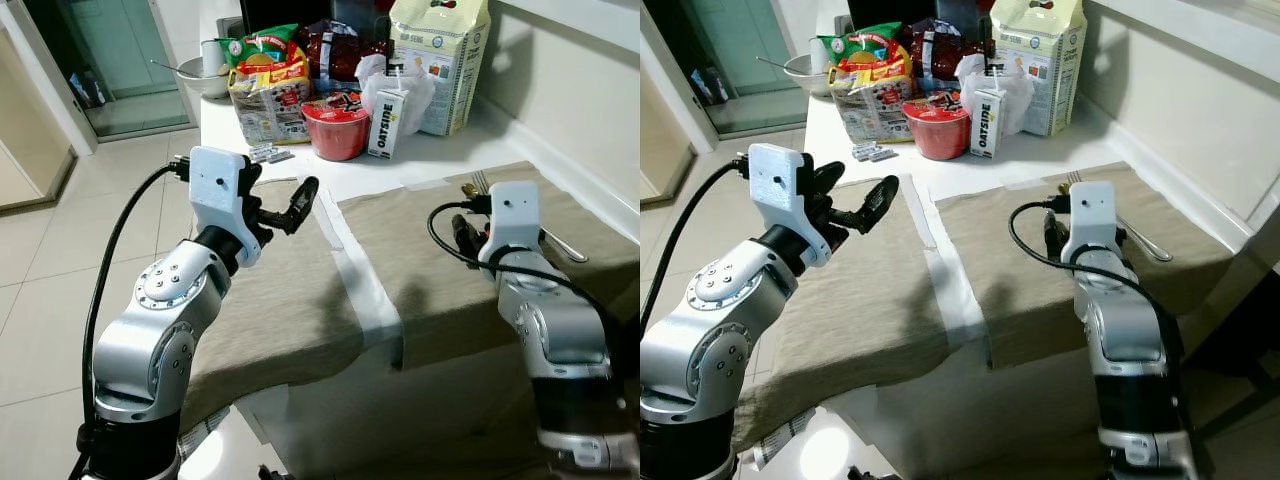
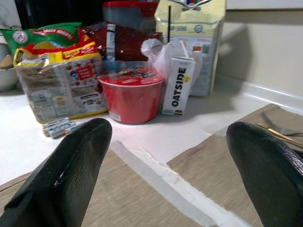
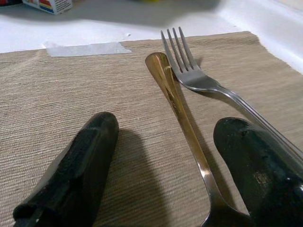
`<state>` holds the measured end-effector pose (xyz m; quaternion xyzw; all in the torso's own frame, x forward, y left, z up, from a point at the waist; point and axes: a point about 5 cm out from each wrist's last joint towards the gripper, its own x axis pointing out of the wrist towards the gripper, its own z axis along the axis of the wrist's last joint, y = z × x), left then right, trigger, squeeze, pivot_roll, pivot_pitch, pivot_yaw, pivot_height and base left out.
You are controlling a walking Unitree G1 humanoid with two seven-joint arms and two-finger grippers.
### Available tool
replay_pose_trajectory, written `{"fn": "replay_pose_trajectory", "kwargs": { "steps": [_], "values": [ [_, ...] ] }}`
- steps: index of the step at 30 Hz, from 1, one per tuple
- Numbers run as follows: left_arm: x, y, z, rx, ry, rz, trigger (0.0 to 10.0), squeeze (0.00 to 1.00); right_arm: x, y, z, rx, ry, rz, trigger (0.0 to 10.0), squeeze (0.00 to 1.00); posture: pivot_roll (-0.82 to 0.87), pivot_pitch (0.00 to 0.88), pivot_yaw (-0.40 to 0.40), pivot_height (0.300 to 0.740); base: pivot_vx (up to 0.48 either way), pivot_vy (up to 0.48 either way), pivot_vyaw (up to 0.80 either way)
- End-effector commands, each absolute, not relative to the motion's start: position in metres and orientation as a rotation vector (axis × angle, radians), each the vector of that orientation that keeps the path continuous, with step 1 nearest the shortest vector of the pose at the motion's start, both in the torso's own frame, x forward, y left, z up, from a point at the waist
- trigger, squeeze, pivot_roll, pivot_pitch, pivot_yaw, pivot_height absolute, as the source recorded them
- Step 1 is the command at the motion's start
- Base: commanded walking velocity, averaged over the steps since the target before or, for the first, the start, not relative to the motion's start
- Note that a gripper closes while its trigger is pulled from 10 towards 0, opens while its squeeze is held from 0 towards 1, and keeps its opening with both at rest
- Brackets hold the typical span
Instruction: Setting the table
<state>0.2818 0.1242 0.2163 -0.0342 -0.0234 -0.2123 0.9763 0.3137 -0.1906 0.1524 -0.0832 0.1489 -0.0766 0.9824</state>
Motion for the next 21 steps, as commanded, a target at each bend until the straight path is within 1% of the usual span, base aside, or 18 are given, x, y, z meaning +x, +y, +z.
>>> {"fn": "replay_pose_trajectory", "kwargs": {
  "steps": [1,7,11,12,13,14,21],
  "values": [
    [0.284,0.127,0.217,-0.055,-0.049,-0.417,10.0,0.0,0.302,-0.201,0.128,-0.174,0.42,-0.225,10.0,0.0,-0.16,0.0,0.109,0.74,0.0,0.0,0.0],
    [0.285,0.127,0.218,-0.046,-0.056,-0.418,10.0,0.0,0.296,-0.206,0.126,-0.149,0.392,-0.298,10.0,0.0,-0.16,0.0,0.111,0.74,0.0,0.0,0.0],
    [0.286,0.127,0.219,-0.041,-0.061,-0.417,10.0,0.0,0.296,-0.206,0.126,-0.146,0.382,-0.306,10.0,0.0,-0.16,0.0,0.112,0.74,0.0,0.0,0.0],
    [0.286,0.127,0.219,-0.039,-0.063,-0.418,10.0,0.0,0.297,-0.205,0.124,-0.138,0.387,-0.297,2.4,0.0,-0.16,0.0,0.112,0.74,0.0,0.0,0.0],
    [0.286,0.127,0.219,-0.039,-0.063,-0.418,10.0,0.0,0.297,-0.205,0.124,-0.138,0.387,-0.297,2.4,0.0,-0.16,0.0,0.112,0.74,0.0,0.0,0.0],
    [0.286,0.127,0.22,-0.037,-0.065,-0.418,10.0,0.0,0.297,-0.203,0.122,-0.128,0.392,-0.291,0.0,0.0,-0.16,0.0,0.113,0.74,0.0,0.0,0.0],
    [0.287,0.127,0.221,-0.024,-0.075,-0.419,10.0,0.0,0.301,-0.187,0.116,-0.097,0.411,-0.208,0.0,0.0,-0.16,0.0,0.112,0.74,0.0,0.0,0.0]
  ]
}}
